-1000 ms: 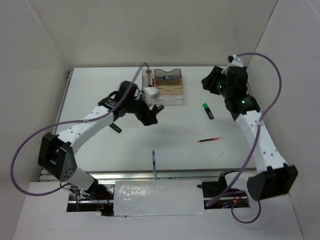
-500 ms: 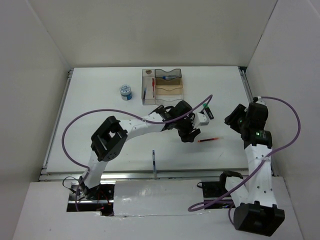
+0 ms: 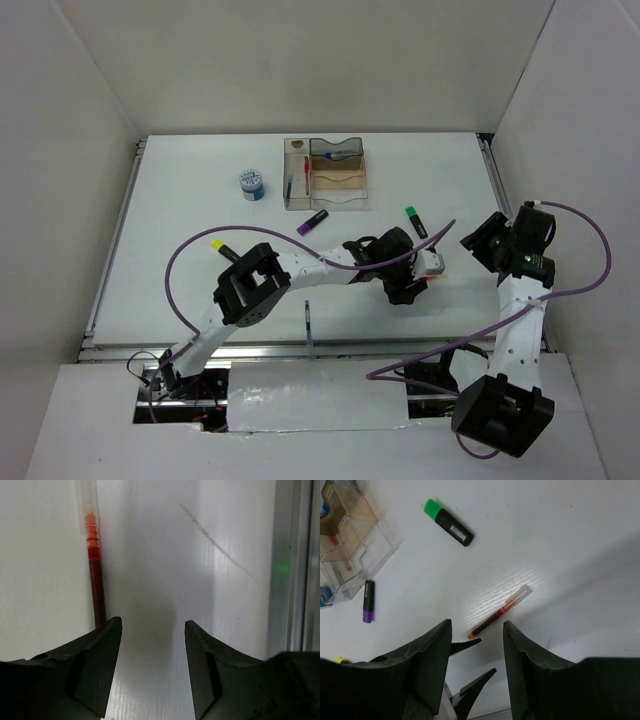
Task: Sort the stationery into containers
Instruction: Grab a piece of stationery with the left arm
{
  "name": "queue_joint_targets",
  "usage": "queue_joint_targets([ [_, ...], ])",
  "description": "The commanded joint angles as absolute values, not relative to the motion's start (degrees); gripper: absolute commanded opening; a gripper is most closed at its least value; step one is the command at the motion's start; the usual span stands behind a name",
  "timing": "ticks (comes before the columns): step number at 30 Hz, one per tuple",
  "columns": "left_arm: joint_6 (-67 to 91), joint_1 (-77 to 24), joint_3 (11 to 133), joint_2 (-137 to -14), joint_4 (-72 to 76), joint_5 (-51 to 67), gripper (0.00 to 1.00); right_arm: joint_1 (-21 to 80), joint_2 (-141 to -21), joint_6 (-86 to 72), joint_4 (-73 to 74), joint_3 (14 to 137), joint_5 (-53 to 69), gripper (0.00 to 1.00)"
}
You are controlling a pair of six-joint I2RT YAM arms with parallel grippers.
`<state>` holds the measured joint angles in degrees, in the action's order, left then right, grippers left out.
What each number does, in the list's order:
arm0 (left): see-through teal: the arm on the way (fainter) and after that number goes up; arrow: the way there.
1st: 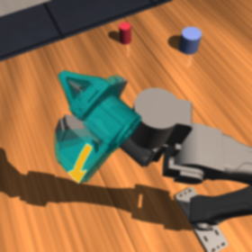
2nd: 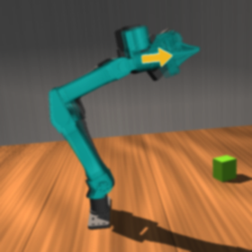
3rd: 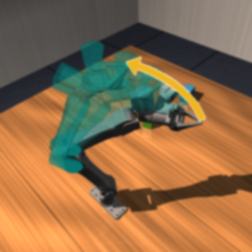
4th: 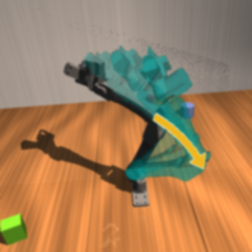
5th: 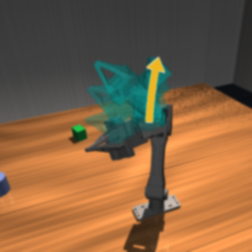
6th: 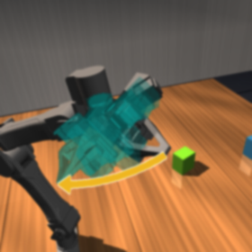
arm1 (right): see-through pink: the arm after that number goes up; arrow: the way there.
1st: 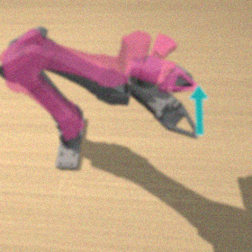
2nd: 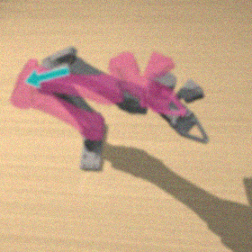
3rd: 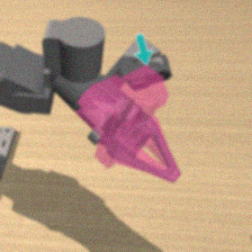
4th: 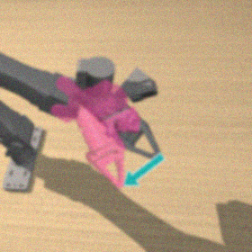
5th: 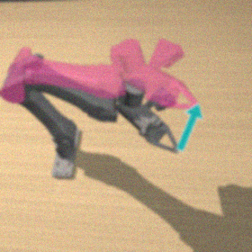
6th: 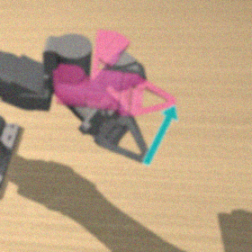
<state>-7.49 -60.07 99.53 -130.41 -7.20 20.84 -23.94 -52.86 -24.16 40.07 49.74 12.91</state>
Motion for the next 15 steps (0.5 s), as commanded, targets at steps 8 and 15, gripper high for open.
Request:
queue_joint_targets([
  [8, -6.41, -58.36, 103.72, -134.12, -4.04, 19.25, 0.64, -25.14, -51.94, -22.24, 41.22, 52.38, 15.47, 0.52],
  [15, -8.88, -58.54, 100.46, -129.30, -3.43, 21.53, 0.61, -25.31, -52.82, -22.32, 40.69, 51.59, 15.82, 0.52],
])
